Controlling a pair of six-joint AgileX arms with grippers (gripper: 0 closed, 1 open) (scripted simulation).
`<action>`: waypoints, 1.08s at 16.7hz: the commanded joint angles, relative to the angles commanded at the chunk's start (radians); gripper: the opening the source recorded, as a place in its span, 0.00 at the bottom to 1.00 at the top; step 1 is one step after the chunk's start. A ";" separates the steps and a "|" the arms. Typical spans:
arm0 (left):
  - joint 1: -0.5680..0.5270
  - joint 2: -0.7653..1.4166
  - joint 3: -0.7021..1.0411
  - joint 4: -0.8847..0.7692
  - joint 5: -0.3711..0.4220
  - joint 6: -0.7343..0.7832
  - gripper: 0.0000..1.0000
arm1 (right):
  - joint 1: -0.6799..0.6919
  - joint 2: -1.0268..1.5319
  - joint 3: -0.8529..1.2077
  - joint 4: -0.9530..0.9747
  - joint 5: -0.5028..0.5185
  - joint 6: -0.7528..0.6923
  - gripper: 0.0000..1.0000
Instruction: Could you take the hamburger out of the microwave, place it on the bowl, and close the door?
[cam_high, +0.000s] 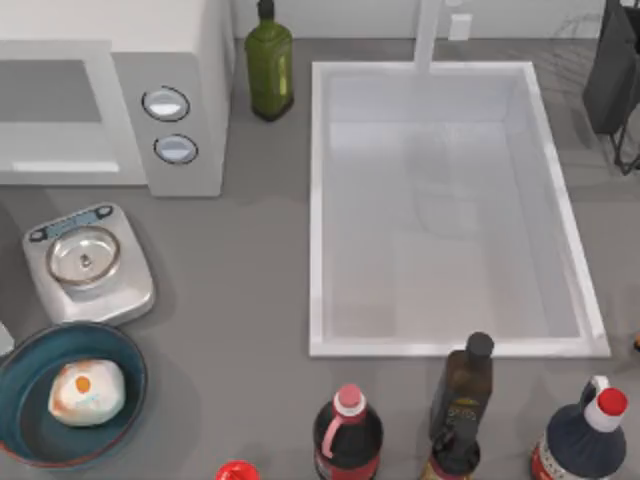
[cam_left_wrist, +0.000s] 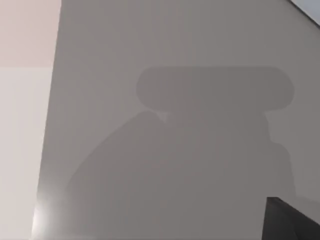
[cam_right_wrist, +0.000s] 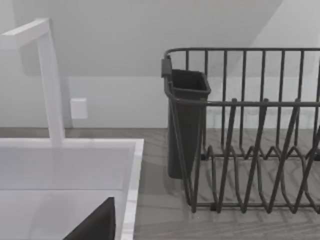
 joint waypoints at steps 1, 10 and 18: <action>-0.023 -0.024 -0.023 0.009 -0.016 -0.023 0.00 | 0.000 0.000 0.000 0.000 0.000 0.000 1.00; -0.289 -0.298 -0.264 0.100 -0.167 -0.272 0.00 | 0.000 0.000 0.000 0.000 0.000 0.000 1.00; -0.421 -0.351 -0.298 0.102 -0.263 -0.383 0.00 | 0.000 0.000 0.000 0.000 0.000 0.000 1.00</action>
